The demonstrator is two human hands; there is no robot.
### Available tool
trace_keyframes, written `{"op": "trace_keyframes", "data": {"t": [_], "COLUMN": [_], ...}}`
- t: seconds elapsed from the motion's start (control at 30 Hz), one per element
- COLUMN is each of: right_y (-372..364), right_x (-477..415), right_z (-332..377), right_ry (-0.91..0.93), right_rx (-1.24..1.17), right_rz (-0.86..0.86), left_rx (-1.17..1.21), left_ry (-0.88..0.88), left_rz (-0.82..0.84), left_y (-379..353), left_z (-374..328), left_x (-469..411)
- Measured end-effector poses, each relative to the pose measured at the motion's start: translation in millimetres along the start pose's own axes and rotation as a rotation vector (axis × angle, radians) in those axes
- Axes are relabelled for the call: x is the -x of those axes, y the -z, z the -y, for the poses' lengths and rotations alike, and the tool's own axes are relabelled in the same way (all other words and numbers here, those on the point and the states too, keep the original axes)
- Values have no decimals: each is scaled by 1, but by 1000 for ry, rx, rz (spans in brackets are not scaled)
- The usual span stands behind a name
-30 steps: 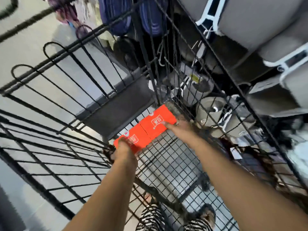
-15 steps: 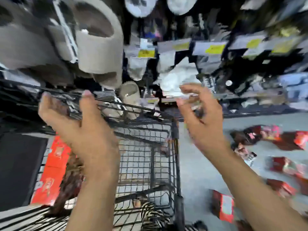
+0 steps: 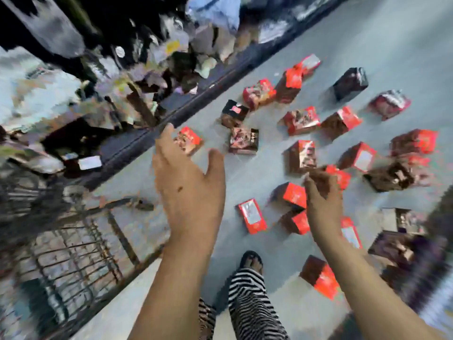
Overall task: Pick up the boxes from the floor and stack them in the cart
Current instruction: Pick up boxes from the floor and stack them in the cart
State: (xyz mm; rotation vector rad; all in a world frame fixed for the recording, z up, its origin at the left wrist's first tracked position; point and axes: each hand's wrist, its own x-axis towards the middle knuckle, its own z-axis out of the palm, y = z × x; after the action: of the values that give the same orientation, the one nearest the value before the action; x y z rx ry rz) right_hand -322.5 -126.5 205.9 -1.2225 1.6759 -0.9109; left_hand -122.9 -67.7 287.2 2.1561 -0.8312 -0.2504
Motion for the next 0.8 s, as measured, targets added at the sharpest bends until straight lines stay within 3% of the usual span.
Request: {"op": "trace_keyframes", "data": {"t": [0.13, 0.33, 0.53, 0.63, 0.8], "right_y": [36, 57, 46, 38, 33], "right_x": [5, 26, 16, -1, -32], "right_z": [-108, -254, -372, -423, -483], "right_ry": [-149, -391, -391, -339, -236], "right_rx": [93, 199, 279, 291, 266], "right_rz": [-68, -156, -199, -262, -369], "left_rx": [-264, -547, -698, -774, -807], "left_ry": [-69, -404, -813, -1140, -1506], "left_rz": [386, 799, 1021, 1045, 1067], "left_y": [-73, -163, -268, -324, -394], "left_z": [48, 142, 228, 268, 307], "left_x": [56, 103, 114, 119, 116]}}
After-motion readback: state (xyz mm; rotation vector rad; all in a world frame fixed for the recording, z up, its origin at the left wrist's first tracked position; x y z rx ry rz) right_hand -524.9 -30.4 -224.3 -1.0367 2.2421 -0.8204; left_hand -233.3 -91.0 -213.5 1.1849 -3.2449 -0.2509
